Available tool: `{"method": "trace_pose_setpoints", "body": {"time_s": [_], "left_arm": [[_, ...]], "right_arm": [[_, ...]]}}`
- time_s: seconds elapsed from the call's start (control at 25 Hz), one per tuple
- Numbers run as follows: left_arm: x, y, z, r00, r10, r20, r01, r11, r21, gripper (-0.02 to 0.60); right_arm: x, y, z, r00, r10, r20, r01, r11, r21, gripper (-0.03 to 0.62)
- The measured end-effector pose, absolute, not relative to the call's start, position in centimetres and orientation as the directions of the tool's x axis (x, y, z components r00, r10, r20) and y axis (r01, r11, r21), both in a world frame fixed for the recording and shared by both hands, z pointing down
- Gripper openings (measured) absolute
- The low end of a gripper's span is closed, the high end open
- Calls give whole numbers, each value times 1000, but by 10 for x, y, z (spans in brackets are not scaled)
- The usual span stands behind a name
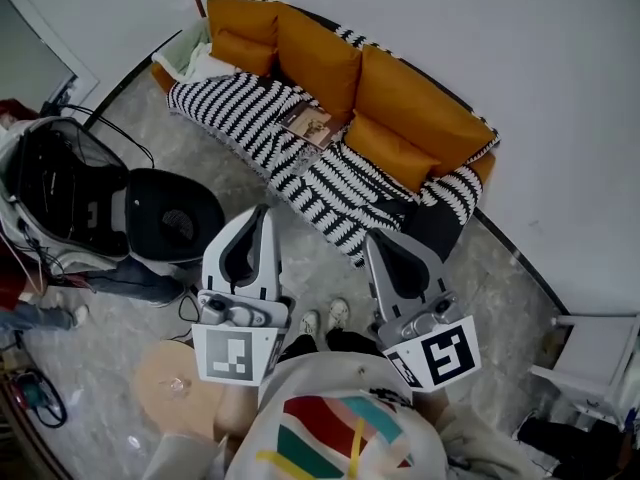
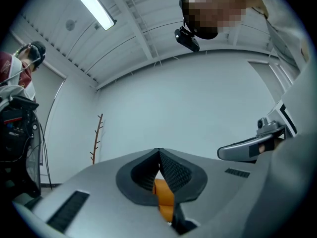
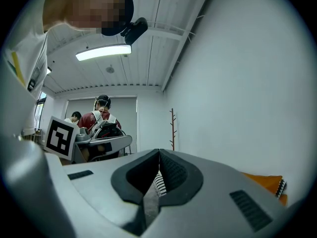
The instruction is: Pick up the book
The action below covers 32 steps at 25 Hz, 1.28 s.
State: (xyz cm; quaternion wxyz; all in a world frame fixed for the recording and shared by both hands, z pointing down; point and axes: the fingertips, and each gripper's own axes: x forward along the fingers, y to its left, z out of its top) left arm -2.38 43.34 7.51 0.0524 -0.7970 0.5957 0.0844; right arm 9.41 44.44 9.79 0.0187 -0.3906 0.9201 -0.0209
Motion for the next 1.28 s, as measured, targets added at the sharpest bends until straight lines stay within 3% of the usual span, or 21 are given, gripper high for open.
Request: {"method": "trace_pose_setpoints", "body": {"time_s": [0.12,0.56,1.28], "left_arm": [[-18,419,37,259,-938,-229,-966,-252,-62,6],[-11,413,38,248,-927,-280,-969,-242,-57,8],[-123,266,81,247,-954,-172,-969,-242,-48,8]], "right_arm": [[101,439,100,-703,-711,-13,-709,703,-52,12],[101,430,98,-713,-701,-18,-701,713,-18,12],[-11,265,91,-686,-726,-33,-727,686,21,14]]}}
